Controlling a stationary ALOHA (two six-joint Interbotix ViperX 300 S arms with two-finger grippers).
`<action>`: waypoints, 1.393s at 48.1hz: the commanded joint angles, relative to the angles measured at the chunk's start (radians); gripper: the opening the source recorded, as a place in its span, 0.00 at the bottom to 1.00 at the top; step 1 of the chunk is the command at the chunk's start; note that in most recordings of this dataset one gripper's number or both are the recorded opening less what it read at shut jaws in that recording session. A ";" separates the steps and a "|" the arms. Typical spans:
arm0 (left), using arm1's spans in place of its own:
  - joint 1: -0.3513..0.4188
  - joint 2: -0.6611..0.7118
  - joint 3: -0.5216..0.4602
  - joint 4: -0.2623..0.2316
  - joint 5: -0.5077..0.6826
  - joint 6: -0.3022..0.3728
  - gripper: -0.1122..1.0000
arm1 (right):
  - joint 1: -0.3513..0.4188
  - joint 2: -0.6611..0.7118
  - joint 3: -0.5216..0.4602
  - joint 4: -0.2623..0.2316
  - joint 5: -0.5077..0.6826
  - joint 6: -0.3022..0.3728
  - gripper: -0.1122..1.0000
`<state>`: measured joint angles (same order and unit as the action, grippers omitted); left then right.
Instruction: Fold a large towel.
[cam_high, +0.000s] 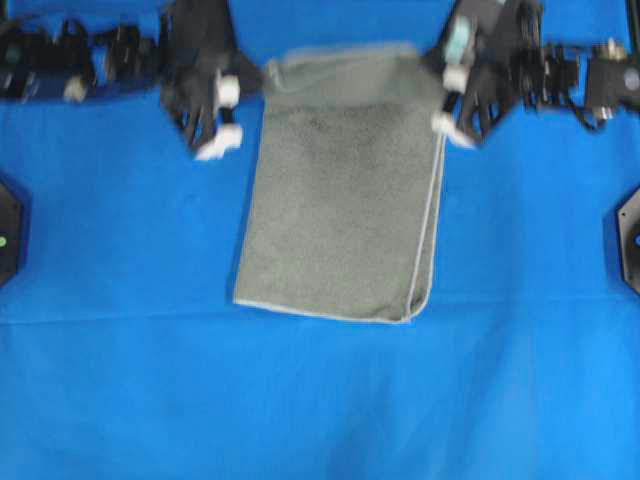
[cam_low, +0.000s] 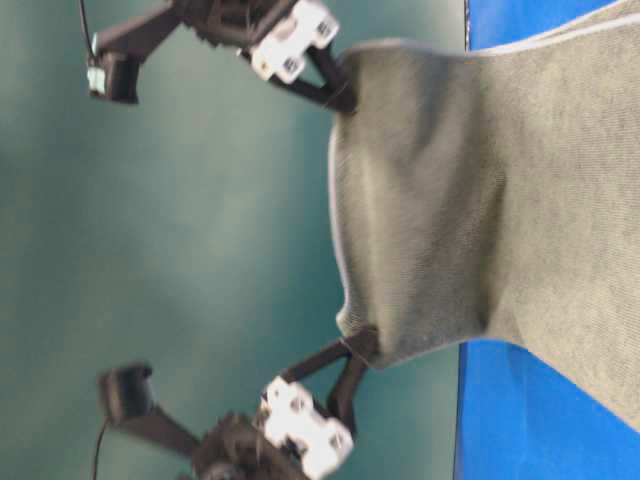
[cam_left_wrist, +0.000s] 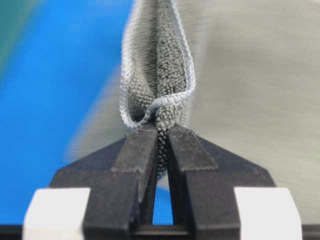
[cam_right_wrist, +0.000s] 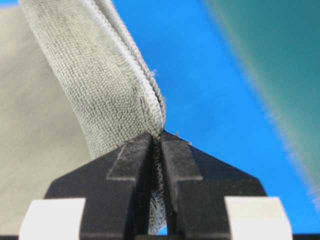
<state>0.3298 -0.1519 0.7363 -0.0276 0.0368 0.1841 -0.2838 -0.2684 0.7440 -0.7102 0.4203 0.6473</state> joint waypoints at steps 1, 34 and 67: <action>-0.074 -0.043 0.041 0.000 -0.003 -0.009 0.12 | 0.098 -0.032 0.012 0.051 0.037 0.009 0.15; -0.492 0.089 0.192 -0.006 -0.118 -0.161 0.12 | 0.445 0.163 0.025 0.356 -0.097 0.086 0.15; -0.520 0.074 0.170 -0.006 -0.144 -0.163 0.70 | 0.528 0.206 -0.049 0.348 -0.101 0.101 0.64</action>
<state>-0.1764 -0.0353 0.9250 -0.0322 -0.1135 0.0199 0.2163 -0.0445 0.7271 -0.3605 0.3221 0.7470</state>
